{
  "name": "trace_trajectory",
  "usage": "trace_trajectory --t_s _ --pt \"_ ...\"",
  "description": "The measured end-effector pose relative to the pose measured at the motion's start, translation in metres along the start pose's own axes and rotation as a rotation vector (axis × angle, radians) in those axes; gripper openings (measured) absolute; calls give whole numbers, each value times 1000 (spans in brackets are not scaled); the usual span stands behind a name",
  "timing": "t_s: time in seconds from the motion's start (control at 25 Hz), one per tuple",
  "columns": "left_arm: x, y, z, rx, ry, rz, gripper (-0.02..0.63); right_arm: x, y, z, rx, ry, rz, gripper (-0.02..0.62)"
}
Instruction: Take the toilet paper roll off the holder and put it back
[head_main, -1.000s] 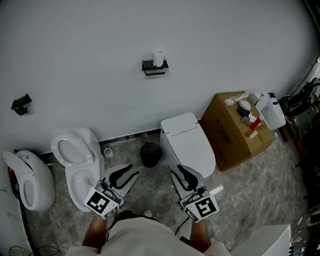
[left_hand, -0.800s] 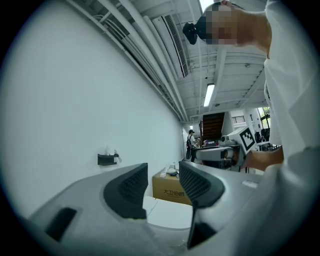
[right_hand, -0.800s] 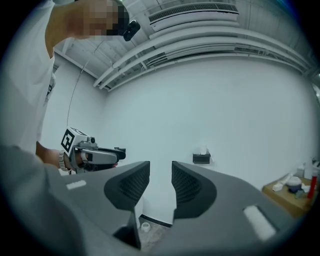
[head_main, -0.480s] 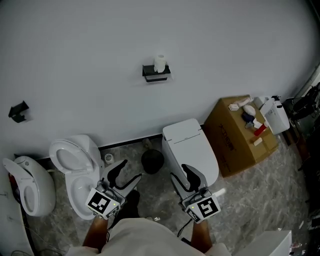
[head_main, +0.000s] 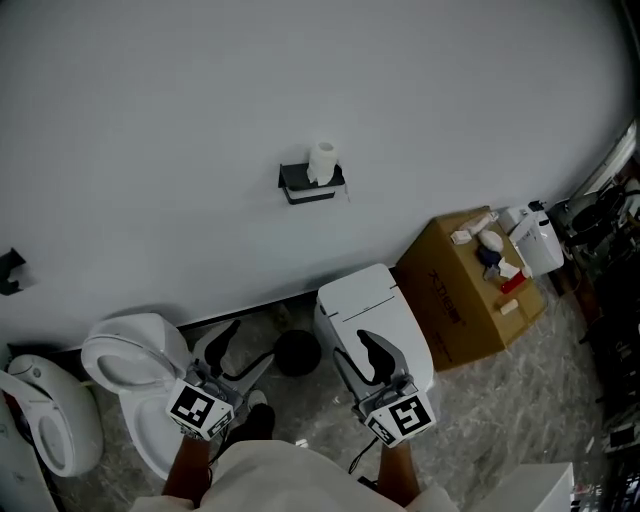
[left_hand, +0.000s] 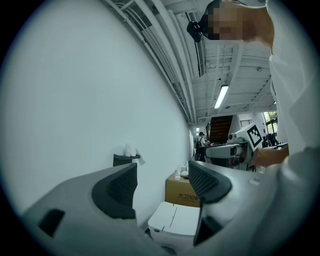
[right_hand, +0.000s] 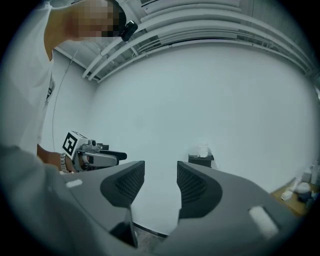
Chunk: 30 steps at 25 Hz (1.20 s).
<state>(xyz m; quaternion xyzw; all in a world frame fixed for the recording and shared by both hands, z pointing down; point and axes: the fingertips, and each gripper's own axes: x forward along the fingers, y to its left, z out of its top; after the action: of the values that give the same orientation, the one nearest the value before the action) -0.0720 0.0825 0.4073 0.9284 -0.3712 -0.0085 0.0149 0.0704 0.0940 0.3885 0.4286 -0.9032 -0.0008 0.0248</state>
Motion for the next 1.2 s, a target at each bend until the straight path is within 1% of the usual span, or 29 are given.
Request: trace_trajectory --t_s 0.16,0.36,0.64,0.84,0.96,1.08,1.2 --pt "27 61 9 2 -6 -25 319 58 -18 7 -3 10 -16 202" --pt "56 103 13 10 -13 -50 321 104 -37 4 6 25 -33 209" --pt "87 130 13 7 -3 -51 331 135 -67 4 20 18 -34 209" --pt "105 140 25 10 -13 -9 333 148 -95 16 3 3 -16 213" --pt "118 145 27 18 -9 0 333 153 -113 23 -13 -7 -24 224" --pt "131 147 26 13 -7 -3 333 154 -126 16 -6 11 -32 245" --pt "141 150 22 7 3 -8 333 156 -139 15 4 8 -48 260"
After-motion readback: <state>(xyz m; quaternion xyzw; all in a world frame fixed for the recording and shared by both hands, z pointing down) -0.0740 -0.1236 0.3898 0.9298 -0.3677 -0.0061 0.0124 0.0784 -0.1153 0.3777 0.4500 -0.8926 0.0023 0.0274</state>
